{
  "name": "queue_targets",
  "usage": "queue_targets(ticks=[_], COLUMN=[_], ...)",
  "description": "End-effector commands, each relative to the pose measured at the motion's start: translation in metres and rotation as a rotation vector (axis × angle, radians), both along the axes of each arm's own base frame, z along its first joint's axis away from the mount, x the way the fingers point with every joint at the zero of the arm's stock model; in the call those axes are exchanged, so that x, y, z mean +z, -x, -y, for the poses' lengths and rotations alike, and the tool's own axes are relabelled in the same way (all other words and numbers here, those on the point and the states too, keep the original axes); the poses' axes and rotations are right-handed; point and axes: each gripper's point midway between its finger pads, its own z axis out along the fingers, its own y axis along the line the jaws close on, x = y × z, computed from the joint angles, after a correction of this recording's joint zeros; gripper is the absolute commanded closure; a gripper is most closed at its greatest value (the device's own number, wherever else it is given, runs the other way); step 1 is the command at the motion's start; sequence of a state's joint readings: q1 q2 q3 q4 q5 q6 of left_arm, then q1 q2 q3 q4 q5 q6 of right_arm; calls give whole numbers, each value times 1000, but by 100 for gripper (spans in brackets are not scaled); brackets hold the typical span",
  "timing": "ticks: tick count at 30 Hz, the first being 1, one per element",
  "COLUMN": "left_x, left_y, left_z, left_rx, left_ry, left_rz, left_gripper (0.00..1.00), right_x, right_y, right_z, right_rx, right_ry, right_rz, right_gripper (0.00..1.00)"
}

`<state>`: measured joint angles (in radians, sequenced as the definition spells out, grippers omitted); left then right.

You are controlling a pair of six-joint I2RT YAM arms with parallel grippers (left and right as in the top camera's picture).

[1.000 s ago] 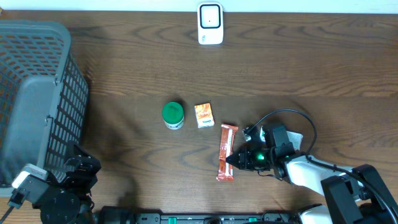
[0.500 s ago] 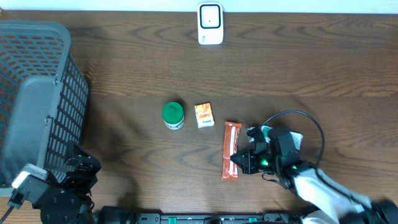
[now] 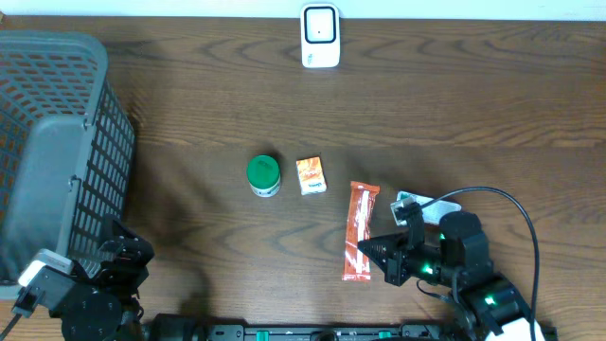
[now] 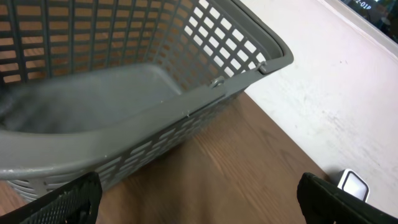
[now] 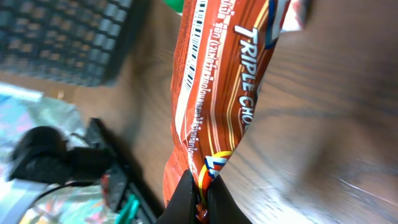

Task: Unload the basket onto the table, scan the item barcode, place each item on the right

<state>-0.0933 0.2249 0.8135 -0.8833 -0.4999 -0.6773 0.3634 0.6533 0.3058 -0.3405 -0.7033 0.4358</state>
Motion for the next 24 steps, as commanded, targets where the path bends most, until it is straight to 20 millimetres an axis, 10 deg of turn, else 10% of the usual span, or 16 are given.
queue_targets(ticks=[1, 12, 18, 24], left_x=[0, 0, 0, 0], left_y=[1, 1, 1, 1], left_z=[-1, -1, -1, -1], left_rx=[9, 9, 9, 9], left_ry=[-1, -1, -1, -1], left_rz=[1, 1, 1, 1], left_gripper=[2, 2, 2, 2], right_x=[33, 35, 79, 81], right_y=[10, -10, -56, -117], right_z=[-9, 1, 9, 8], right_rx=[82, -24, -120, -134], right_ry=[-79, -15, 99, 295], right_rz=[73, 129, 266, 265], right_gripper=[98, 98, 98, 99])
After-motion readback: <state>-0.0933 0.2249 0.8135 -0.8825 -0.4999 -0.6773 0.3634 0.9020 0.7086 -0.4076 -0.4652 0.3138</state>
